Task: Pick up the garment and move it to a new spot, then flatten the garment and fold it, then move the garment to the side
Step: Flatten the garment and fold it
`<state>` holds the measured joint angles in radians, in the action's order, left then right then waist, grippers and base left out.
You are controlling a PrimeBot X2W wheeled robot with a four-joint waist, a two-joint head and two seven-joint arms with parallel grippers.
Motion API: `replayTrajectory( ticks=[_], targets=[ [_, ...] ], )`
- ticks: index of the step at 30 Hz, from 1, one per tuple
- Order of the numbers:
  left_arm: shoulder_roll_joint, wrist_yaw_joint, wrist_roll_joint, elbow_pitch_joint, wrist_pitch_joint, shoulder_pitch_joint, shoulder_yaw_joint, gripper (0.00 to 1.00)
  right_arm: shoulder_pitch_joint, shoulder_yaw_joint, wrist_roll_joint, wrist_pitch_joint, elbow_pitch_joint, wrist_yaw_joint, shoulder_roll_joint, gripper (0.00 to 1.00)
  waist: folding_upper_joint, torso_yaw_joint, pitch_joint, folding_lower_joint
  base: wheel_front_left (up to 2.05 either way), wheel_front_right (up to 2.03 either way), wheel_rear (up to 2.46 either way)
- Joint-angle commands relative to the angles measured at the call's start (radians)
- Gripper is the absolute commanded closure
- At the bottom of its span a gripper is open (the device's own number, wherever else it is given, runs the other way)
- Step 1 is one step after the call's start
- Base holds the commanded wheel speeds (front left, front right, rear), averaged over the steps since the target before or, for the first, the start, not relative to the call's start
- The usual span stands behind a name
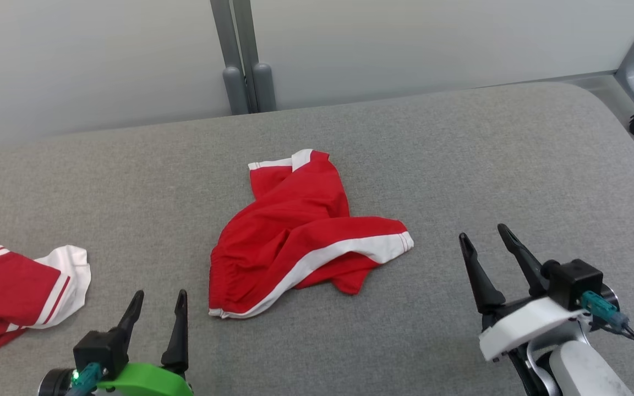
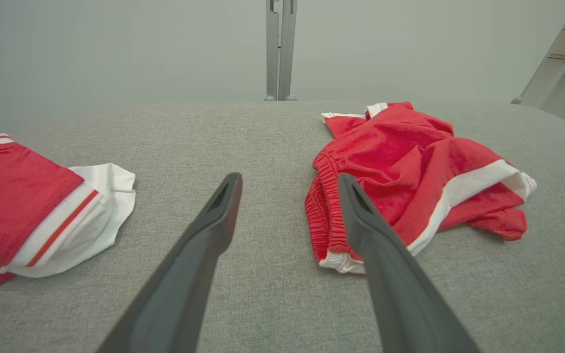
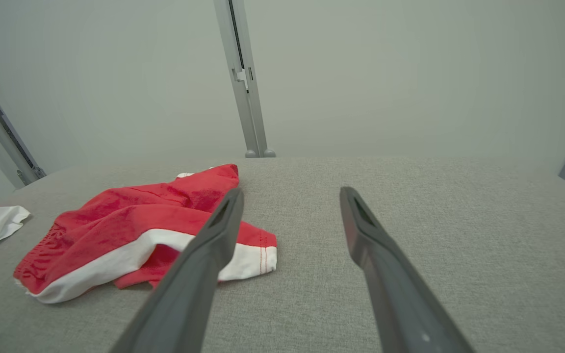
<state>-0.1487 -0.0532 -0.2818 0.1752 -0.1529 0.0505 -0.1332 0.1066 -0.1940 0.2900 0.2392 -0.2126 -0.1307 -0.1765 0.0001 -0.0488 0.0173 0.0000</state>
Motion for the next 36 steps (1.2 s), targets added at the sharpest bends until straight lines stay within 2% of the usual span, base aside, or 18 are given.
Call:
replayTrajectory(
  ticks=[1,9,15,22,31,32,33,34,35,36],
  targets=[
    [-0.01,-0.009,-0.002,-0.004,0.016,-0.034,-0.007,0.0,0.039,-0.011,0.019,-0.017,-0.013,0.0,-0.005,0.0,-0.0001,0.014,0.032,0.0,0.0,0.0,0.0],
    [-0.034,-0.055,-0.047,0.032,0.22,-0.131,-0.092,0.0,0.206,-0.094,0.144,-0.235,-0.157,0.0,-0.039,0.0,-0.0001,0.059,0.129,0.0,0.0,0.0,0.0],
    [-0.048,-0.069,-0.08,0.061,0.307,-0.185,-0.153,0.0,0.282,-0.155,0.23,-0.339,-0.228,0.0,-0.061,0.0,-0.0001,0.077,0.174,0.0,0.0,0.0,0.0],
    [-0.076,-0.078,-0.119,0.081,0.349,-0.227,-0.213,0.0,0.346,-0.211,0.28,-0.375,-0.302,0.0,-0.074,0.0,-0.0001,0.087,0.212,0.0,0.0,0.0,0.0],
    [-0.11,-0.078,-0.163,0.096,0.321,-0.281,-0.296,0.01,0.394,-0.277,0.325,-0.341,-0.362,0.0,-0.074,0.0,-0.0001,0.086,0.238,0.0,0.0,0.0,0.0],
    [-0.114,-0.078,-0.166,0.097,0.318,-0.286,-0.304,0.24,0.398,-0.285,0.328,-0.334,-0.365,0.0,-0.074,0.17,-0.0001,0.086,0.238,0.0,0.0,0.0,0.0],
    [-0.118,-0.078,-0.172,0.098,0.315,-0.29,-0.313,0.67,0.4,-0.293,0.336,-0.326,-0.37,0.0,-0.075,0.56,-0.0001,0.086,0.237,0.0,0.0,0.0,0.0],
    [-0.121,-0.078,-0.177,0.099,0.311,-0.292,-0.32,0.85,0.404,-0.302,0.338,-0.316,-0.371,0.0,-0.076,0.65,-0.0001,0.086,0.236,0.0,0.0,0.0,0.0],
    [-0.127,-0.078,-0.18,0.101,0.307,-0.294,-0.328,1.0,0.407,-0.309,0.346,-0.303,-0.373,0.0,-0.079,1.0,-0.0001,0.086,0.235,0.0,0.0,0.0,0.0],
    [-0.132,-0.078,-0.182,0.102,0.304,-0.296,-0.334,1.0,0.409,-0.317,0.349,-0.292,-0.374,0.0,-0.081,1.0,-0.0001,0.085,0.234,0.0,0.0,0.0,0.0]
  ],
)
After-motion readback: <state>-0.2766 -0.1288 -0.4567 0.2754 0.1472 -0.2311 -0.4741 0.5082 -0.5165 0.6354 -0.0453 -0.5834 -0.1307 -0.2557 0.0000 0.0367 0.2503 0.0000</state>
